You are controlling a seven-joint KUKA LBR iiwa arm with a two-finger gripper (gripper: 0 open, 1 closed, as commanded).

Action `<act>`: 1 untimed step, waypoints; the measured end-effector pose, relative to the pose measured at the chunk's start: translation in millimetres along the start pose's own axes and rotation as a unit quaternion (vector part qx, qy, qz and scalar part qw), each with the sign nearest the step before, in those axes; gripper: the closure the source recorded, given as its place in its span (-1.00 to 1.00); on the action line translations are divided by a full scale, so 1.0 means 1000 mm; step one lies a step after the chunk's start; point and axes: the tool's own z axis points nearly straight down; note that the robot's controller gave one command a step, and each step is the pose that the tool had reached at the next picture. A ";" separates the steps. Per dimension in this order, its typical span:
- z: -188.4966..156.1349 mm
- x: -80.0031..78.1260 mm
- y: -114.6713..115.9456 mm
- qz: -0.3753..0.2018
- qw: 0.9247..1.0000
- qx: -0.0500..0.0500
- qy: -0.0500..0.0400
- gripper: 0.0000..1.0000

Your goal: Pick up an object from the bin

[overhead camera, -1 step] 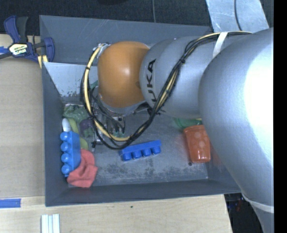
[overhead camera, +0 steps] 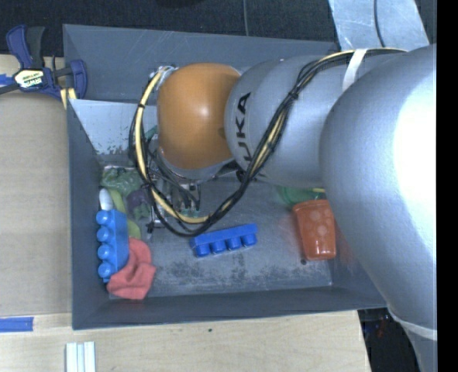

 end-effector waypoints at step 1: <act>-0.008 0.017 -0.042 0.051 0.999 0.000 0.001 -1.00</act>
Offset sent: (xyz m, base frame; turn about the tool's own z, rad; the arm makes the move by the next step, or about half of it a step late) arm -0.0229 -0.0535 0.0448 0.0227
